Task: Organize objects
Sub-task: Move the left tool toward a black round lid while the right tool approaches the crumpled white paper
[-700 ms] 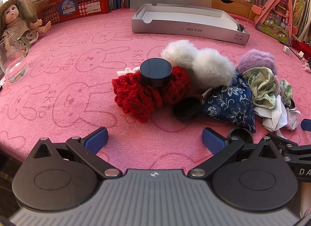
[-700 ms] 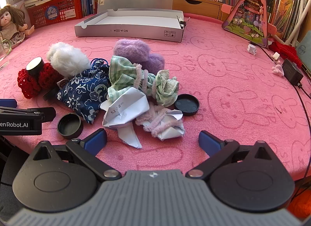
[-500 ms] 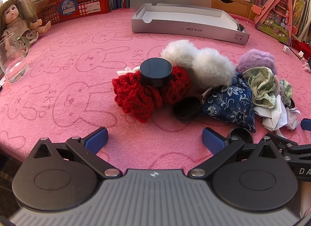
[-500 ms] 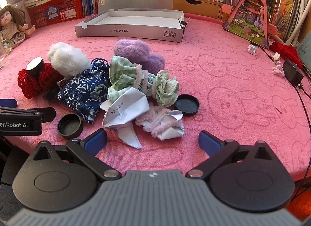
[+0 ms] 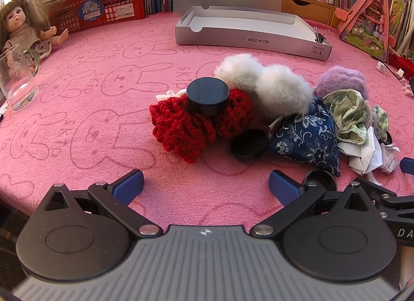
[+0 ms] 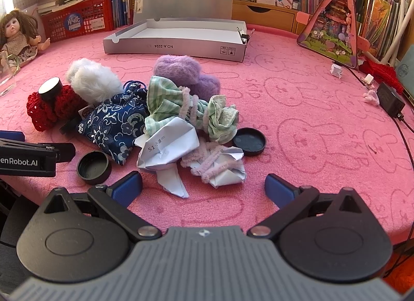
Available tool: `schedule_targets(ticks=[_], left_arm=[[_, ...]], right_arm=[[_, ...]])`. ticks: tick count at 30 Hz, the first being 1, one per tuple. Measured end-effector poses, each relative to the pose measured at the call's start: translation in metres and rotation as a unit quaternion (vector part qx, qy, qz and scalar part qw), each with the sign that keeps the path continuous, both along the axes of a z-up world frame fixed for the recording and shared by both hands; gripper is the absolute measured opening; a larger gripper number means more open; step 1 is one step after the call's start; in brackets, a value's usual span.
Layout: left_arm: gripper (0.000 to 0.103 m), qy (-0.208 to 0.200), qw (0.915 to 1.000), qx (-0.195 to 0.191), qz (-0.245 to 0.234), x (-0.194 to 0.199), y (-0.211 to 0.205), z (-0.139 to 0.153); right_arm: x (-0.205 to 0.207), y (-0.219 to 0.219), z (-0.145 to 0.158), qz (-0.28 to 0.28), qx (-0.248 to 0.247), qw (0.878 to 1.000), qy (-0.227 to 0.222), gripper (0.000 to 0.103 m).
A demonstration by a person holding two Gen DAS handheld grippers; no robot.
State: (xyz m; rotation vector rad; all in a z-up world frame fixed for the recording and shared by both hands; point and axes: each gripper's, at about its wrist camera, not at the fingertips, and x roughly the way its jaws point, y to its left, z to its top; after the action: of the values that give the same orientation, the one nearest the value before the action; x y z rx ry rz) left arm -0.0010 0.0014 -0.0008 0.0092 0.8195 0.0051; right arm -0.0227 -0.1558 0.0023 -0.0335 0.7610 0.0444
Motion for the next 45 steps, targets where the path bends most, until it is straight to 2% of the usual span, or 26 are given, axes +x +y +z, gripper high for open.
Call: schedule_targets(ticks=[17,25,32,38,45], left_arm=[[0.103,-0.020,0.9998,0.002,-0.003,-0.005,0.000,-0.004],[0.103,-0.030,0.9995,-0.003,-0.014,-0.009,0.003,-0.004],[0.103,-0.042,0.9964,-0.051,-0.053,-0.023,0.005,0.005],[0.103,-0.045,0.9923,-0.050,-0.105,-0.032,-0.013,0.008],[0.103,-0.041,0.9878,-0.019,-0.149,-0.034,-0.036,0.004]], right_arm=[[0.003,-0.003,0.004,-0.013,0.015,1.000,-0.001,0.103],[0.000,0.001,0.009,-0.010,-0.001,1.000,-0.021,0.099],[-0.006,-0.002,0.018,0.007,0.002,0.999,-0.040,0.093],[-0.009,-0.001,0.023,0.022,-0.007,0.998,-0.051,0.087],[-0.011,-0.011,0.026,0.019,0.012,0.998,-0.053,0.084]])
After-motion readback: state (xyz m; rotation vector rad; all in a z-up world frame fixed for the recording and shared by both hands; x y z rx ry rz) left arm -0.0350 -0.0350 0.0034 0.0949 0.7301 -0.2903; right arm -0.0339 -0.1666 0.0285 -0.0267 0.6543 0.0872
